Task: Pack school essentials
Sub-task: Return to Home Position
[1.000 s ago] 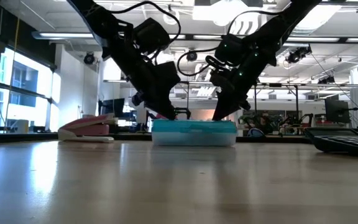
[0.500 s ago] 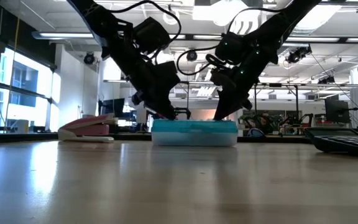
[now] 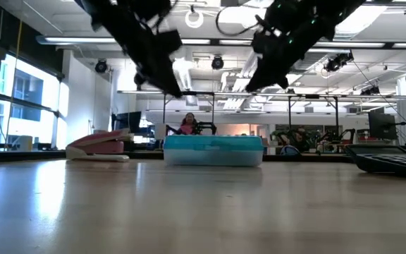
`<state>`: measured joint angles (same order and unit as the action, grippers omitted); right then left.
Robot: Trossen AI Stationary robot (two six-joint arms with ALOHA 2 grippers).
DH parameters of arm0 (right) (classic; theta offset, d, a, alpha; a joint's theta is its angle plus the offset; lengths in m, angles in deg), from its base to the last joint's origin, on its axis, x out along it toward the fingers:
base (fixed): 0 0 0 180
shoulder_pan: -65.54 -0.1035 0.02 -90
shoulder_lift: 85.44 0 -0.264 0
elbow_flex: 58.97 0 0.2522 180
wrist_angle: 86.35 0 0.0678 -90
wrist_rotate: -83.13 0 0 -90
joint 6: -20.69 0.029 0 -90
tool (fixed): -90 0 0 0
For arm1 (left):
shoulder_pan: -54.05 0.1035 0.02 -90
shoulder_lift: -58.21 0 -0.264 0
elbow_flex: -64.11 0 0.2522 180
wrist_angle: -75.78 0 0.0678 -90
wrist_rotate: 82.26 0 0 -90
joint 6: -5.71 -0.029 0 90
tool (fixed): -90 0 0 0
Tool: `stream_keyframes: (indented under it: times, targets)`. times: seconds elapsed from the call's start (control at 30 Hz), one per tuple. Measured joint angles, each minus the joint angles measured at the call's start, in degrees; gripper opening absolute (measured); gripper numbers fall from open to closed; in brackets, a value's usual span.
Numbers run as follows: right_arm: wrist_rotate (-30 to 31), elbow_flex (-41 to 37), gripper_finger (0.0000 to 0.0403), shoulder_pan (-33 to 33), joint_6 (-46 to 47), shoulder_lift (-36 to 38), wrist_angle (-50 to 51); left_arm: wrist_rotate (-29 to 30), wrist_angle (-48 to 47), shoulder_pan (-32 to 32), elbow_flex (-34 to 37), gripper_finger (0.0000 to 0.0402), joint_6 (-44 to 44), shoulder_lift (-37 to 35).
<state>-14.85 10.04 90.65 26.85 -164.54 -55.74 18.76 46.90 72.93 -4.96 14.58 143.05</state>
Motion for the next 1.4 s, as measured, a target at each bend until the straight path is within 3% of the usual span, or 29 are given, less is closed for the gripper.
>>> stream_keyframes:
  times: [0.17,0.43,0.63,0.77,0.93,1.13,1.4]
  targets:
    - [-2.36,0.02,0.0000,-3.37,-4.85,6.95,1.81,-0.01,-0.09,-4.88,2.31,0.0003,0.41,-8.68]
    - [-2.37,-0.40,0.0000,-10.56,-8.72,13.20,2.10,-1.86,18.60,-11.91,16.76,0.0001,0.52,-21.56]
    - [-2.20,-12.11,0.0000,-13.61,-6.02,16.99,-8.64,-2.05,26.97,-14.77,28.71,0.0001,4.94,-29.36]
    - [-1.82,-20.09,0.0000,-13.91,-3.43,21.61,-14.69,-2.02,29.35,-17.21,34.70,0.0000,6.91,-34.36]
    - [-0.56,-26.03,0.0000,-13.07,-1.89,30.15,-15.36,-1.52,34.27,-20.14,42.22,0.0000,8.40,-40.80]
    - [-0.54,-28.11,0.0000,-11.40,-2.35,41.73,-14.63,-1.50,40.42,-22.04,50.00,0.0000,9.49,-48.08]
    - [-0.49,-28.11,0.0000,-10.80,-2.74,54.20,-7.90,-1.55,40.00,-22.85,53.86,0.0001,9.59,-56.94]
